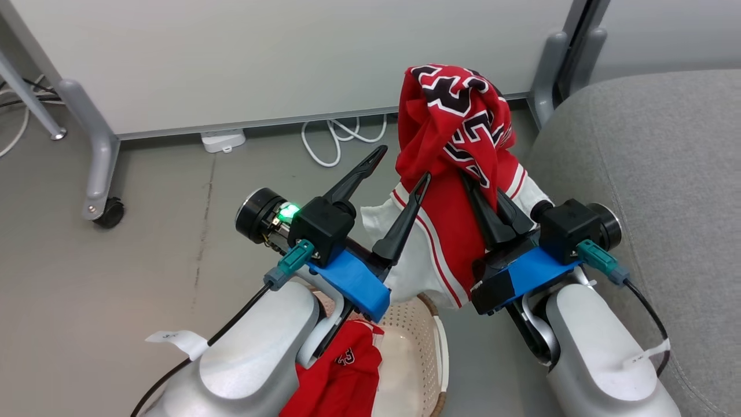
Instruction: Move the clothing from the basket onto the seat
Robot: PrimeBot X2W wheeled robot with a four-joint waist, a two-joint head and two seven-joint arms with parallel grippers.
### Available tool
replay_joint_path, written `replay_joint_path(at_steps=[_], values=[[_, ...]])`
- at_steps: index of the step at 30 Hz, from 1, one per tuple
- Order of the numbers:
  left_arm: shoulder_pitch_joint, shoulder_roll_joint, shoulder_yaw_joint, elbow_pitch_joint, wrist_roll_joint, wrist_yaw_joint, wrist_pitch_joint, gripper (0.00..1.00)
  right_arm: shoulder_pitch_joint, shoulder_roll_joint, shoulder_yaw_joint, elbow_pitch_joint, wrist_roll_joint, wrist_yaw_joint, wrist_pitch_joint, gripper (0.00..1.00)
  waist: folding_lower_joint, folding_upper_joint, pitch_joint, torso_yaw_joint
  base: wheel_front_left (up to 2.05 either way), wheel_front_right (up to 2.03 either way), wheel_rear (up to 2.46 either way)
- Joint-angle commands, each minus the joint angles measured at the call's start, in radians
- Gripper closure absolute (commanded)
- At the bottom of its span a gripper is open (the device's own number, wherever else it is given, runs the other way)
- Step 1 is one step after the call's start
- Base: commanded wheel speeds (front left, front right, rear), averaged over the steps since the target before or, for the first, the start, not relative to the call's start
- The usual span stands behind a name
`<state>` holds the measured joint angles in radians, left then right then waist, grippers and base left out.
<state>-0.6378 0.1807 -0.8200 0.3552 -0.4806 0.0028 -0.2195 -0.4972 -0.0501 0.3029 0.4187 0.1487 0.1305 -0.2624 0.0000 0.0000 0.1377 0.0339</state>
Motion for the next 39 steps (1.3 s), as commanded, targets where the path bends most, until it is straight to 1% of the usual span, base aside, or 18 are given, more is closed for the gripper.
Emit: replay_joint_path(at_steps=[1, 13, 27, 33, 39], values=[[0.004, 0.003, -0.002, -0.005, 0.007, 0.004, -0.005, 0.00, 0.013, 0.000, -0.008, -0.012, -0.008, 0.001, -0.004, 1.00, 0.0000, 0.0000, 0.015, -0.028, 0.00, 0.00, 0.00], [-0.008, 0.021, -0.014, -0.022, 0.017, 0.004, -0.012, 0.00, 0.044, 0.000, -0.086, -0.100, -0.027, 0.001, -0.004, 1.00, 0.0000, 0.0000, 0.067, -0.174, 0.00, 0.00, 0.00], [-0.027, 0.026, -0.032, -0.019, 0.028, 0.005, -0.015, 0.00, 0.122, 0.000, -0.187, -0.184, -0.048, 0.001, -0.004, 1.00, 0.0000, 0.0000, 0.102, -0.311, 0.00, 0.00, 0.00], [-0.041, 0.030, -0.040, -0.021, 0.033, 0.002, -0.015, 0.00, 0.161, 0.000, -0.204, -0.226, -0.036, 0.001, -0.004, 1.00, 0.0000, 0.0000, 0.117, -0.348, 0.00, 0.00, 0.00], [-0.050, 0.031, -0.045, -0.021, 0.033, 0.004, -0.017, 0.00, 0.168, 0.000, -0.215, -0.237, -0.020, 0.001, -0.004, 1.00, 0.0000, 0.0000, 0.129, -0.359, 0.00, 0.00, 0.00]])
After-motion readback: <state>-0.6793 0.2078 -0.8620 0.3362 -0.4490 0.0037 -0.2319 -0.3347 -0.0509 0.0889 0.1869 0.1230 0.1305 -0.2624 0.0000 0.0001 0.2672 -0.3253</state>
